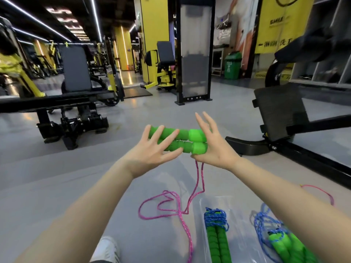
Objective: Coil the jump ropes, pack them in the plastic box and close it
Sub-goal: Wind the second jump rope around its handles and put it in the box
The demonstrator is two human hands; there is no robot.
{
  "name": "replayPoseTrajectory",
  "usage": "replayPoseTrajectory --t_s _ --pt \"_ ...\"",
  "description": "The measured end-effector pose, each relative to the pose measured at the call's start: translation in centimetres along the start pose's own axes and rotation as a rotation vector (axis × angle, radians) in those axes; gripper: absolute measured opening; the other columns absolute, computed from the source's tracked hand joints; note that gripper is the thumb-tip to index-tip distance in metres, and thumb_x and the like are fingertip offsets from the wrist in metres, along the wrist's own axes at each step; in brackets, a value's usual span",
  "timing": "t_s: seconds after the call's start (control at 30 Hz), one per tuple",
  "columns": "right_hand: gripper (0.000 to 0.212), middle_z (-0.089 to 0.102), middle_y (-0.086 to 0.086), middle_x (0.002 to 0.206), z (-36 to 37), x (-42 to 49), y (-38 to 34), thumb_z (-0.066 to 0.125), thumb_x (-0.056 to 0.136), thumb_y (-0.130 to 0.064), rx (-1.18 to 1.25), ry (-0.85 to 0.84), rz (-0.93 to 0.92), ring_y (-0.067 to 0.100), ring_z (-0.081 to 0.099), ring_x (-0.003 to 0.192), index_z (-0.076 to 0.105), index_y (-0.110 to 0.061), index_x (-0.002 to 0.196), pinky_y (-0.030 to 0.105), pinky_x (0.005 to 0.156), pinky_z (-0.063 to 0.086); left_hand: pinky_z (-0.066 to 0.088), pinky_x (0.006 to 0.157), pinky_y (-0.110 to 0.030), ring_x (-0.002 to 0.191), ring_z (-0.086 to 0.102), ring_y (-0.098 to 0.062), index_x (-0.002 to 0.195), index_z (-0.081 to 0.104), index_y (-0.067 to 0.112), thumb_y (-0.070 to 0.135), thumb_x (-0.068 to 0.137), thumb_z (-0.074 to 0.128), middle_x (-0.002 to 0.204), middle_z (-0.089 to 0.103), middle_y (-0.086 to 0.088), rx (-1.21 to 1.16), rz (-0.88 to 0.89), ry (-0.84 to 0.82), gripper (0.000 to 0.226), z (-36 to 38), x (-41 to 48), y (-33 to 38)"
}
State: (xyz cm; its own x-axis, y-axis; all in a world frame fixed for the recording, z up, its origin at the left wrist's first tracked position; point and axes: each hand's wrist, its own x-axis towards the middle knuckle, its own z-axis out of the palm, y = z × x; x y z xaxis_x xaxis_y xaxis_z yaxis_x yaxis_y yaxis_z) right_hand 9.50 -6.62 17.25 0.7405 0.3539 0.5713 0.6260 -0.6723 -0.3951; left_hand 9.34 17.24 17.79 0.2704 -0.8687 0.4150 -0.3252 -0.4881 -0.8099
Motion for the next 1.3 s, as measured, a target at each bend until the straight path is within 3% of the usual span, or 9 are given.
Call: replayPoseTrajectory --t_s 0.1,0.23,0.4,0.5,0.63,0.8,1.0,1.17,1.3 --pt "0.119 -0.012 0.003 0.157 -0.3 -0.7 -0.2 0.085 0.062 -0.016 0.063 0.051 0.068 -0.007 0.03 0.12 -0.001 -0.041 0.139 0.013 0.094 0.036 0.042 0.084 -0.062 0.102 0.053 -0.05 0.127 0.043 0.021 0.012 0.09 0.052 0.136 0.047 -0.027 -0.013 0.006 0.042 0.039 0.5 0.1 -0.1" --pt "0.13 0.012 -0.006 0.152 0.3 -1.4 0.9 0.087 0.062 -0.015 0.364 0.126 0.373 -0.01 0.009 0.133 -0.01 -0.027 0.147 0.003 0.104 0.012 0.039 0.085 -0.063 0.105 0.05 -0.051 0.129 0.041 0.02 0.006 0.08 0.054 0.139 0.036 -0.028 -0.015 -0.021 0.049 0.052 0.8 -0.3 -0.7" --pt "0.064 0.067 0.012 0.101 1.6 -1.2 1.7 0.075 0.074 -0.005 0.826 -0.295 0.631 0.01 0.064 0.096 0.046 -0.009 0.132 0.025 0.099 0.032 0.039 0.085 -0.064 0.105 0.048 -0.053 0.131 0.043 0.018 -0.001 0.074 0.054 0.138 0.038 -0.03 0.007 -0.086 0.031 0.061 1.5 -0.7 -1.2" --pt "0.016 0.06 0.01 0.071 2.0 -0.3 2.3 0.06 0.086 0.002 0.575 -0.374 0.612 0.008 0.059 0.057 0.062 -0.004 0.101 0.017 0.068 0.046 0.04 0.082 -0.063 0.102 0.051 -0.053 0.128 0.045 0.017 -0.004 0.077 0.046 0.134 0.047 -0.031 0.019 -0.116 0.012 0.055 1.8 -2.0 -1.8" --pt "0.019 0.067 0.01 0.095 -0.4 1.5 5.4 0.051 0.091 -0.019 -0.496 -0.254 0.521 0.03 0.061 0.093 0.069 -0.018 0.095 0.031 0.075 0.043 0.039 0.082 -0.063 0.099 0.052 -0.053 0.124 0.046 0.016 -0.009 0.072 0.047 0.131 0.05 -0.031 0.044 -0.173 -0.007 0.058 2.4 -4.6 -2.4" --pt "0.018 0.061 0.022 0.088 -6.1 3.4 8.0 0.046 0.09 -0.003 -0.148 0.156 0.742 0.036 0.062 0.082 0.063 -0.003 0.083 0.036 0.07 0.049 0.036 0.084 -0.064 0.104 0.048 -0.053 0.125 0.045 0.017 -0.013 0.059 0.056 0.134 0.046 -0.031 0.072 -0.304 -0.063 0.073 3.4 -6.6 -2.7" --pt "0.021 0.052 0.021 0.114 -12.9 5.2 6.9 0.053 0.092 -0.008 -0.365 0.396 0.401 0.032 0.053 0.102 0.064 0.002 0.106 0.034 0.088 0.04 0.037 0.082 -0.063 0.103 0.048 -0.053 0.126 0.044 0.017 -0.015 0.058 0.055 0.134 0.044 -0.032 0.021 -0.317 -0.035 0.076 4.2 -4.5 -1.6" --pt "0.021 0.05 0.021 0.114 -18.1 5.2 6.5 0.05 0.092 -0.007 -0.577 0.44 0.257 0.037 0.051 0.1 0.061 0.002 0.107 0.038 0.084 0.04 0.036 0.083 -0.064 0.104 0.047 -0.054 0.127 0.042 0.015 -0.015 0.055 0.051 0.135 0.04 -0.032 -0.021 -0.446 -0.019 0.078 4.4 -2.3 -1.6" --pt "0.017 0.061 0.017 0.097 -16.5 2.1 9.0 0.053 0.091 -0.01 -0.549 0.163 0.389 0.031 0.055 0.086 0.063 0.0 0.101 0.033 0.073 0.041 0.036 0.081 -0.063 0.103 0.046 -0.054 0.126 0.043 0.014 -0.014 0.052 0.056 0.135 0.038 -0.032 -0.021 -0.349 -0.027 0.08 4.8 -1.7 -0.3"
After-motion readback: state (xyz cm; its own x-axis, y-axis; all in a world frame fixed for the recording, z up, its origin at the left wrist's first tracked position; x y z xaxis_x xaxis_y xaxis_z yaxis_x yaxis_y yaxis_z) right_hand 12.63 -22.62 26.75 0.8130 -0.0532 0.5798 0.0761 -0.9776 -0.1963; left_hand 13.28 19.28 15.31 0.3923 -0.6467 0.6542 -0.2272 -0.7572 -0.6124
